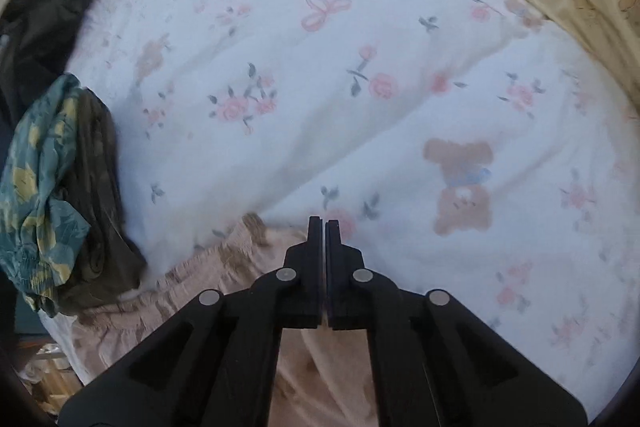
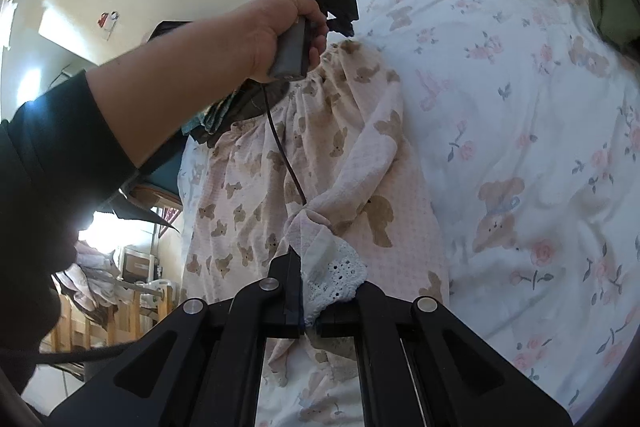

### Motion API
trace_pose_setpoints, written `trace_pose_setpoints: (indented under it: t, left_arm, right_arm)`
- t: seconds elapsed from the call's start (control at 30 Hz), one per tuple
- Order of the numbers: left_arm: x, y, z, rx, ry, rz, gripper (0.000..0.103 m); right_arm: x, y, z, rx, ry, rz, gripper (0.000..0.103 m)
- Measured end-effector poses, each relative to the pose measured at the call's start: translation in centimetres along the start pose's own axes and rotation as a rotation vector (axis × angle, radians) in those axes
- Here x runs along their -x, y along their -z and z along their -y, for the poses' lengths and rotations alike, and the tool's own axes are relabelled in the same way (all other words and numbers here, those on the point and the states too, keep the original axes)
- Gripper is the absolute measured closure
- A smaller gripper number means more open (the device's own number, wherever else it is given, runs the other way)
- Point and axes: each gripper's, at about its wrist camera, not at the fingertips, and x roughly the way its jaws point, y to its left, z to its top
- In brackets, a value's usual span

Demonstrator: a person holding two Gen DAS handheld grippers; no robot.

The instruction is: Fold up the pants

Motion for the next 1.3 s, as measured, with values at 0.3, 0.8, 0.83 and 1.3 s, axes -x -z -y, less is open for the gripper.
trace_pose_setpoints:
  t: [0.3,0.8,0.83,1.3]
  left_arm:
    - [4.2,0.5,-4.4,0.079,0.041,0.068,0.1]
    - [-3.5,1.5,-0.3,0.062,0.063,-0.072,0.102]
    - [-3.3,1.5,-0.6,0.074,0.087,-0.07,0.102]
    - [8.7,3.7,-12.5,0.105,0.205,0.106,0.103]
  right_arm:
    - [0.0,1.1,-3.2,0.124,0.018,0.025,0.101]
    - [-1.0,0.4,-1.3,0.041,-0.007,-0.028,0.101]
    - [-1.0,0.4,-1.5,0.049,-0.011,-0.031,0.101]
    - [0.9,2.3,-8.9,0.317,-0.156,0.052,0.101]
